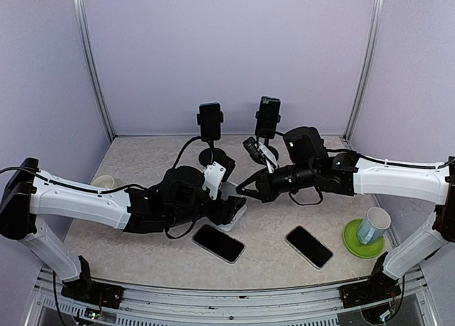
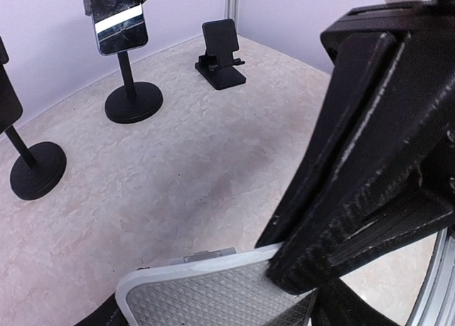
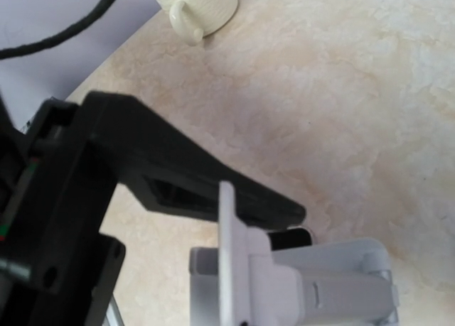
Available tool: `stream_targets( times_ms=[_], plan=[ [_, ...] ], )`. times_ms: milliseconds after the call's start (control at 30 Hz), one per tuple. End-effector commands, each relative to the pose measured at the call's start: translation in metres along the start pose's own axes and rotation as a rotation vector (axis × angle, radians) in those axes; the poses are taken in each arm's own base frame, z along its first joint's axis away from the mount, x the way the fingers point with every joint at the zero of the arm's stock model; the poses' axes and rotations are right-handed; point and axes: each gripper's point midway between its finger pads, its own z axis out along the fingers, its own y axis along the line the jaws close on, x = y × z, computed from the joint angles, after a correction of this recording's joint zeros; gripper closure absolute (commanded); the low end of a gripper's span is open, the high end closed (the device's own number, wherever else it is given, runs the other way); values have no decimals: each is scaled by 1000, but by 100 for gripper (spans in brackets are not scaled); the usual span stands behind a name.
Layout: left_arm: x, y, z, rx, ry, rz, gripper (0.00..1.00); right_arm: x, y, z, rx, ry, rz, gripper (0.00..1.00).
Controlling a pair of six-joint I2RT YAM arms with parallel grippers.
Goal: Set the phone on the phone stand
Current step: Pass from the right arm to the left, then place the phone stand at the corner of the board.
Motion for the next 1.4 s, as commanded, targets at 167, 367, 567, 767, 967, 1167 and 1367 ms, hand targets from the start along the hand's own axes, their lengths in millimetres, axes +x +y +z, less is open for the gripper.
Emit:
stream_targets(
  times_ms=[167, 367, 567, 767, 967, 1167, 1367],
  plan=[
    [-2, -5, 1, 25, 5, 9, 51, -21, 19, -1, -46, -38, -37, 97],
    [-7, -4, -2, 18, -6, 3, 55, -26, 19, -3, -33, -50, -32, 47],
    [-15, 20, -11, -73, -31, -27, 53, -41, 4, -20, 94, -106, -62, 0],
    [-25, 69, -24, -192, -67, -104, 52, -39, -31, -43, 292, -144, -58, 0],
    [-43, 136, -45, -354, -136, -194, 52, -18, -58, -58, 421, -185, -77, 0],
    [-49, 207, -61, -537, -168, -262, 52, 25, -90, -51, 498, -35, -76, 0],
    [-34, 271, -64, -689, -177, -331, 54, 60, -111, -52, 584, 115, -88, 0]
  ],
)
